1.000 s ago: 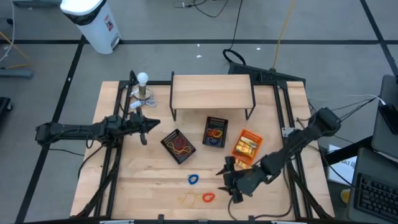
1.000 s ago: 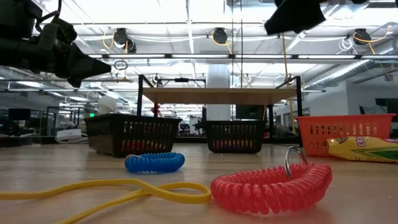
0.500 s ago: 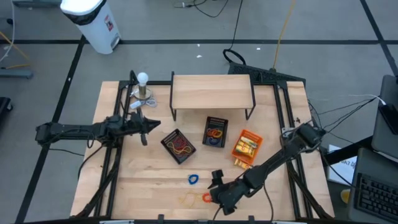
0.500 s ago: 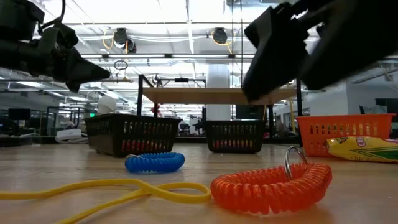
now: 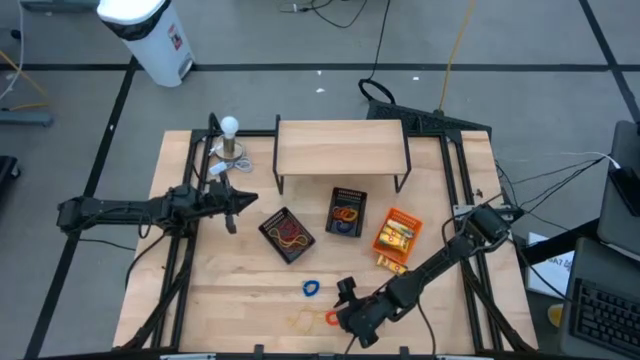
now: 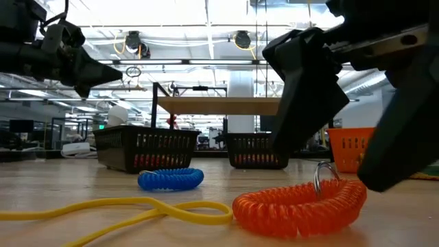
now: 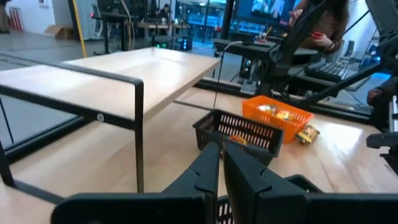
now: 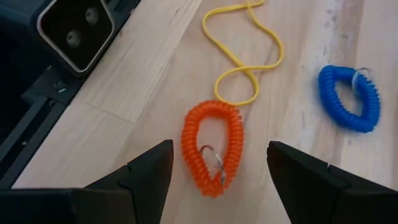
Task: Pick & Place Office Desk Supplies
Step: Put the orange spring keychain into the right black bin
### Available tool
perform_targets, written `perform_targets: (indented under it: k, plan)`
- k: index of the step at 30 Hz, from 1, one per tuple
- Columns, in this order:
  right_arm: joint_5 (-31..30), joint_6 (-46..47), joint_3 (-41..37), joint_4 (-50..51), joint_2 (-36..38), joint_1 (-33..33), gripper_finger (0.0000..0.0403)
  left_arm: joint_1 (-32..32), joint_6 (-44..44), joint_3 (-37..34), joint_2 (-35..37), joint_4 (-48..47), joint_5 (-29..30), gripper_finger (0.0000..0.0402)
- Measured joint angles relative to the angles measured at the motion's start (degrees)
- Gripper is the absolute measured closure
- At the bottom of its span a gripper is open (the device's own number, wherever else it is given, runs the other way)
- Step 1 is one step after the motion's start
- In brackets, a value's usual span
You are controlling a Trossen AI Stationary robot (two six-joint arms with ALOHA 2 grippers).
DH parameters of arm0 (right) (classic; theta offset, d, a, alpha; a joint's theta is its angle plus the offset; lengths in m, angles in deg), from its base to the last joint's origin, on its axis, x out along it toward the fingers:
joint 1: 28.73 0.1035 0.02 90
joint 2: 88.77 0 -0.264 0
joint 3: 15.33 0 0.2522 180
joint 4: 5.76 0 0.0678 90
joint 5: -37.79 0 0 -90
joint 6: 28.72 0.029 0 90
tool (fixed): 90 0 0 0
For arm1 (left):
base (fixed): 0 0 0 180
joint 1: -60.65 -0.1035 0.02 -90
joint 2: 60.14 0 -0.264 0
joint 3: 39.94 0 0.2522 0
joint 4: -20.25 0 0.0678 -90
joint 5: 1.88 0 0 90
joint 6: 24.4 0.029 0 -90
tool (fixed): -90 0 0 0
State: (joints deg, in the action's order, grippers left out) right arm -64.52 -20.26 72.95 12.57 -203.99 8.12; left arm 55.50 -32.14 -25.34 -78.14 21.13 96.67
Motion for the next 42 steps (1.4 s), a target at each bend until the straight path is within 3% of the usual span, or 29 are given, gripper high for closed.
perform_targets:
  k: [10, 22, 26, 32, 42]
  plan:
    - [2.11, 0.28, -0.02, -0.56, -1.35, -1.41, 0.0198, -0.02, -2.07, 0.0, 0.0, -1.8, -1.8, 0.0376]
    - [5.11, 0.48, 0.02, -3.15, -3.65, -3.09, 0.021, -0.02, -2.94, 0.0, 0.0, -0.73, -2.99, 0.0376]
    - [5.34, 1.19, 0.0, -3.2, -3.72, -3.09, 0.0251, -0.02, -2.96, 0.0, 0.0, -0.73, -2.97, 0.0376]
    - [5.32, 1.27, -0.02, -3.13, -3.75, -3.07, 0.0364, -0.02, -3.07, 0.0, 0.0, -0.88, -2.93, 0.0376]
    - [4.46, 1.33, -0.27, -1.31, 0.43, -3.04, 0.0365, -0.02, -3.58, 0.0, 0.0, -0.81, -2.16, 0.0376]
